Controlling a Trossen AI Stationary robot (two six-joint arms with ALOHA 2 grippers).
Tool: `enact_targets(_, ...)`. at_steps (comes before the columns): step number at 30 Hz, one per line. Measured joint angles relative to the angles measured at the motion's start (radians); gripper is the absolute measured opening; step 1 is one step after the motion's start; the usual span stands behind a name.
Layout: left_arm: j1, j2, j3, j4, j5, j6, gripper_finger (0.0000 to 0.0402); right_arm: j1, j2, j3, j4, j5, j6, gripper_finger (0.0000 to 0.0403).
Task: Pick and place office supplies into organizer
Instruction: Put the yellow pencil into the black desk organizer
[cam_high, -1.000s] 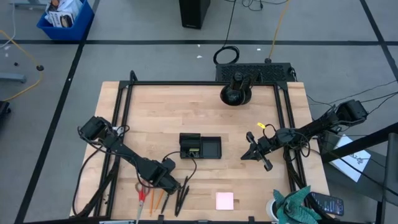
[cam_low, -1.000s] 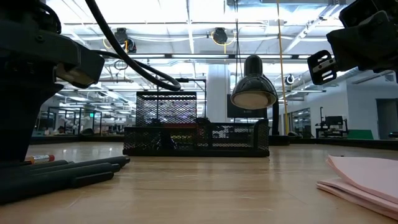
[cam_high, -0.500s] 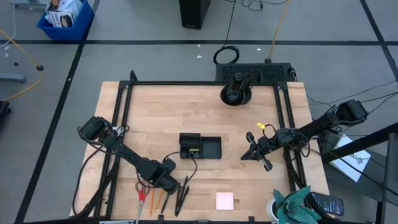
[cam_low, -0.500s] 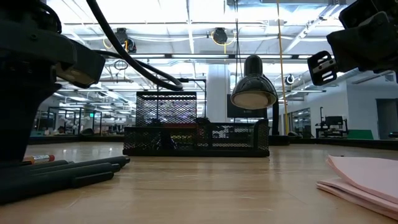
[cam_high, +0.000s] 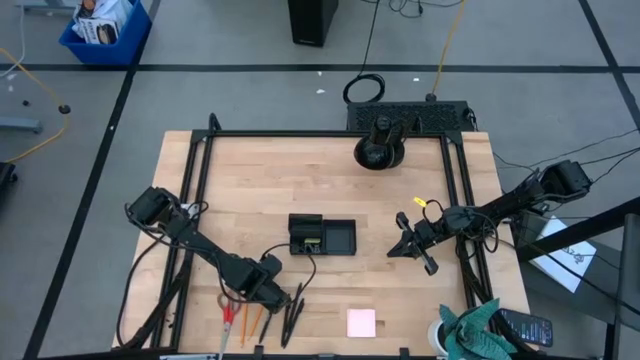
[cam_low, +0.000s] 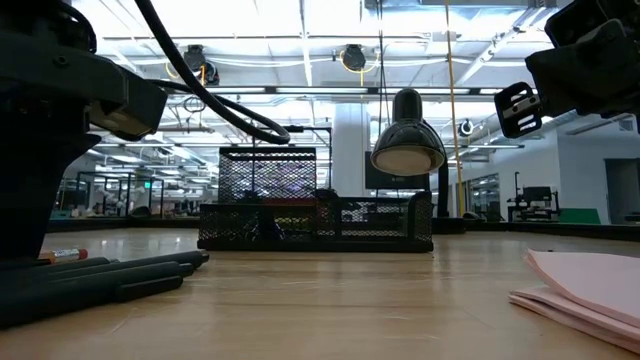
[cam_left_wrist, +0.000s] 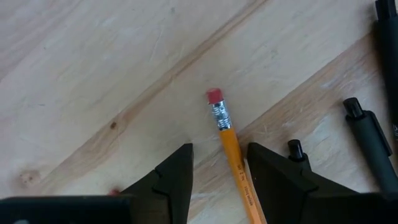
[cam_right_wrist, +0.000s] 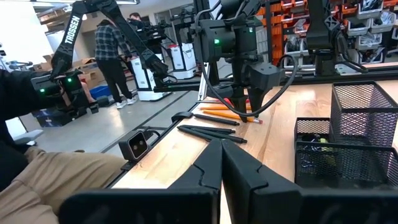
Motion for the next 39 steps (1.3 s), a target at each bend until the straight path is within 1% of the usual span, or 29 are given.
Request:
enact_targets(11,0.0,0.0,0.0,0.0,-0.008,-0.002,0.0158,0.0,0.0,0.0,0.0,0.0,0.0,0.0)
enact_targets(14,0.001,0.0,0.0,0.0,-0.008,-0.005,0.0151,0.0,0.0,0.0,0.0,0.0,0.0,0.0)
enact_targets(22,0.0,0.0,-0.002,0.047,-0.016,-0.001,0.0087,0.0,0.0,0.0,-0.011,0.0,0.0,0.0)
enact_targets(30,0.0,0.002,-0.003,0.076,-0.034,0.027,0.0032,0.0,0.0,0.0,-0.011,0.0,-0.003,0.0)
enact_targets(34,-0.008,0.001,-0.003,0.087,-0.09,0.04,0.0014,0.0,0.0,0.0,-0.011,0.0,-0.003,0.0)
enact_targets(39,-0.02,-0.028,-0.002,0.113,-0.244,0.079,0.0018,0.0,0.0,0.0,-0.012,0.0,-0.003,0.0)
